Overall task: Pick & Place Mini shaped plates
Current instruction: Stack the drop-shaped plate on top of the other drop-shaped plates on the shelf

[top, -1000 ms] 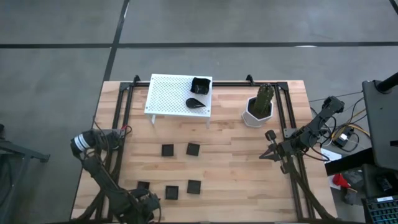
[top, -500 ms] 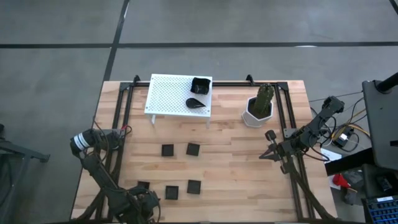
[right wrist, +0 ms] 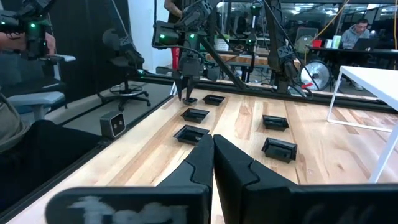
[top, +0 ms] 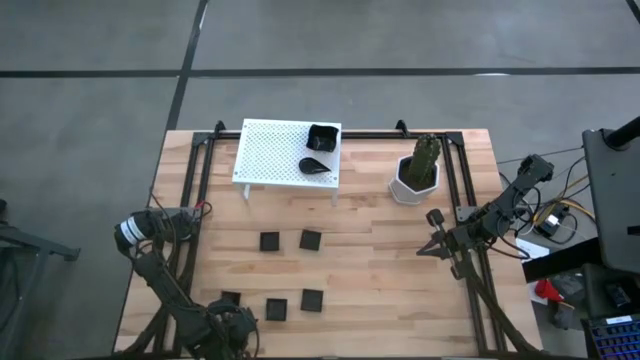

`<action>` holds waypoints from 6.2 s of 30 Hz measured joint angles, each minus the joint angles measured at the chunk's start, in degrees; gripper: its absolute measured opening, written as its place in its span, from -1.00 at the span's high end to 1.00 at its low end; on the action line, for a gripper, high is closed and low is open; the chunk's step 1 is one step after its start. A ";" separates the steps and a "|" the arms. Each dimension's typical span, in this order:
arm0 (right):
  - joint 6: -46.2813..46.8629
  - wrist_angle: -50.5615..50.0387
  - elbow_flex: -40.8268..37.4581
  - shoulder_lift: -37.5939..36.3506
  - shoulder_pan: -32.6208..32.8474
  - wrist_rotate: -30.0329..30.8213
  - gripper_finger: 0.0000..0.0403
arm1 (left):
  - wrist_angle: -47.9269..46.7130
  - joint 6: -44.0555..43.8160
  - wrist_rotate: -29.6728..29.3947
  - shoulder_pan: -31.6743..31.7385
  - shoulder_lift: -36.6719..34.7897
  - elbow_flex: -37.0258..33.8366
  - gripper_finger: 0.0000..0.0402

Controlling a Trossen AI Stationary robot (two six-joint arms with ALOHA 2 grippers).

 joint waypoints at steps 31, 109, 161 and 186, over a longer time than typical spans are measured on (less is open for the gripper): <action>0.06 0.01 0.00 0.00 0.01 0.00 0.96 | -0.68 -0.02 0.50 0.13 1.12 -0.14 0.96; 0.06 -0.01 0.02 0.00 -0.01 0.00 0.96 | -4.05 108.34 -13.18 61.04 -17.07 14.13 1.00; -0.02 -0.01 0.02 0.00 -0.01 0.00 0.96 | -0.25 113.95 -6.84 70.01 -16.17 10.32 0.96; 0.04 0.01 0.02 -0.02 -0.01 0.00 0.96 | -0.88 112.02 -10.50 69.99 -16.37 10.77 0.43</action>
